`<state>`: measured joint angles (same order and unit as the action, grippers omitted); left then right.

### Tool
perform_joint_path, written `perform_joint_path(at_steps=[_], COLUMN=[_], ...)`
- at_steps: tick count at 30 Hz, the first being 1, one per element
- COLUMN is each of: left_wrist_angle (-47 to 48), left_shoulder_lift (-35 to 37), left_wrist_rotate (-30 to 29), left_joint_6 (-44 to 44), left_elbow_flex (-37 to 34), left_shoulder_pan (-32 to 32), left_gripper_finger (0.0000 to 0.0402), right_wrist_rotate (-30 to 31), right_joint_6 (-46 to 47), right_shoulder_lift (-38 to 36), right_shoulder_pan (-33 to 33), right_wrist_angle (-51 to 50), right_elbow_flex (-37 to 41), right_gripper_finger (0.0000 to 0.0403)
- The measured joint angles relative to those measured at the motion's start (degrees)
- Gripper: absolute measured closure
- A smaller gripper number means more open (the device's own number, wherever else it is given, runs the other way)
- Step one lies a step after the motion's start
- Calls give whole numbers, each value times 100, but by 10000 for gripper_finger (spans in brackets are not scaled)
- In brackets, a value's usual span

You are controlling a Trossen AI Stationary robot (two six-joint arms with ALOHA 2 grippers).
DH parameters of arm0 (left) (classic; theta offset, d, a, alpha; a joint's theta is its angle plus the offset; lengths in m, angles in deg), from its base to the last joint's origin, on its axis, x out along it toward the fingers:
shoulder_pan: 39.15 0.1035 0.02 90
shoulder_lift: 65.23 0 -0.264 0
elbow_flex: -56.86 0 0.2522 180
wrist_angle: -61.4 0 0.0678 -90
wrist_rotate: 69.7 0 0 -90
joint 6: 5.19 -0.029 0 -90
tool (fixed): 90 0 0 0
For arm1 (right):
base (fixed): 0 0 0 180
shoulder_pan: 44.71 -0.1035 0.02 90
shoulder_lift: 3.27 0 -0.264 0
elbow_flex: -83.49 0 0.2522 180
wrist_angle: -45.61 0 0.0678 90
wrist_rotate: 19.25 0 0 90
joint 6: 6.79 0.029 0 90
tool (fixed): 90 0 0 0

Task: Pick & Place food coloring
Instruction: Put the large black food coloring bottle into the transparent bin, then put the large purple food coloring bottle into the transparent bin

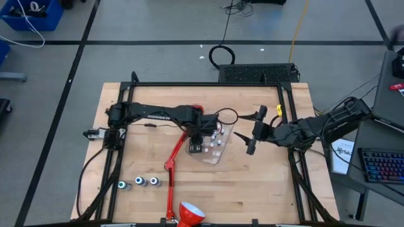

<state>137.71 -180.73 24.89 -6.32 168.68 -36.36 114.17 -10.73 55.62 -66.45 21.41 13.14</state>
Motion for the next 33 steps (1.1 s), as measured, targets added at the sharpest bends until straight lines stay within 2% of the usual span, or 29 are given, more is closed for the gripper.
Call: perform_joint_path(at_steps=[4, 11, 17, 21, 25, 29, 33], left_wrist_angle=[-51, -135, 101, 638, 1290, 2005, 2176], left_shoulder_lift=[-20, -15, 142, 505, 1163, 1976, 2641], left_wrist_rotate=[130, 143, 141, 28, 116, 351, -335], left_joint_6=[59, 197, 285, 582, 1195, 2154, 3710], left_elbow_flex=[0, 0, 16, 288, 404, 164, -300], left_shoulder_pan=[-2, -26, 11, 46, -91, -727, -1762], left_gripper_finger=[277, 146, 79, 62, 59, 58, 57], right_wrist_rotate=[0, 0, 0, 0, 2, 0, 2], right_joint_6=[0, 2, 24, 24, 24, 44, 175], right_shoulder_lift=[2, 2, 2, 2, 2, 2, 2], right_shoulder_pan=[0, 0, 0, 0, 0, 0, 0], right_wrist_angle=[-2, -3, -6, -7, -9, -14, -52], right_elbow_flex=[26, 28, 27, 28, 28, 27, 28], right_gripper_finger=[124, 124, 124, 124, 124, 124, 124])
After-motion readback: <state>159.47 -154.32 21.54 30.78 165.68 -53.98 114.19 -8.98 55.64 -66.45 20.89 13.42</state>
